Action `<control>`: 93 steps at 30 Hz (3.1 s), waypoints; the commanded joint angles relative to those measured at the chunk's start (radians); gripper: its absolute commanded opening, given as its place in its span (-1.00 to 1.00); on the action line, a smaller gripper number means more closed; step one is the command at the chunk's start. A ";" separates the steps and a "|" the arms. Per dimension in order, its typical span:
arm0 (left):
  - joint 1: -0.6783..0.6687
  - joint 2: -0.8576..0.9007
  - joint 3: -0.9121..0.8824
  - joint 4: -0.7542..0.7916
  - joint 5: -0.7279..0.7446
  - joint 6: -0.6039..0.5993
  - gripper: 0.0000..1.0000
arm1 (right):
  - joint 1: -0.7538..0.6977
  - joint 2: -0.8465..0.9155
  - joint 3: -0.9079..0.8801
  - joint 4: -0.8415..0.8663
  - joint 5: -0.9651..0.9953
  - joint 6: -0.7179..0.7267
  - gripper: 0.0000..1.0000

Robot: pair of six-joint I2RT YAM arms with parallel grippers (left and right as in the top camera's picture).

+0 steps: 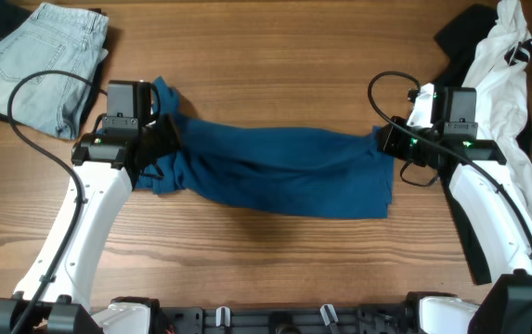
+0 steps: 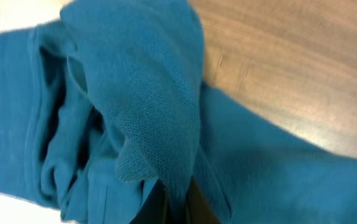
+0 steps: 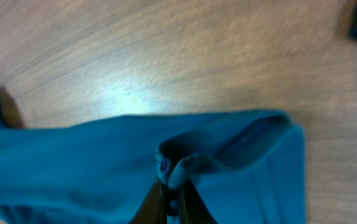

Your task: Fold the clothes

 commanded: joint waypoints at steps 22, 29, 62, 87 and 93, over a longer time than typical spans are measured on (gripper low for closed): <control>-0.058 -0.008 -0.005 -0.315 0.121 0.005 -0.92 | -0.004 -0.021 0.015 -0.350 -0.145 0.093 -0.91; -0.059 -0.004 -0.005 -0.312 0.121 0.004 -0.60 | -0.004 -0.021 0.015 -0.354 -0.142 0.120 0.43; -0.214 0.143 -0.005 -0.096 0.155 0.008 1.00 | -0.162 0.314 0.011 -0.101 -0.354 0.024 1.00; -0.214 0.143 -0.005 -0.062 0.214 0.009 0.99 | -0.400 0.170 0.041 -0.254 -0.626 -0.054 1.00; -0.214 0.143 -0.005 -0.046 0.219 0.009 1.00 | -0.409 0.287 0.040 -0.244 -0.428 -0.073 0.99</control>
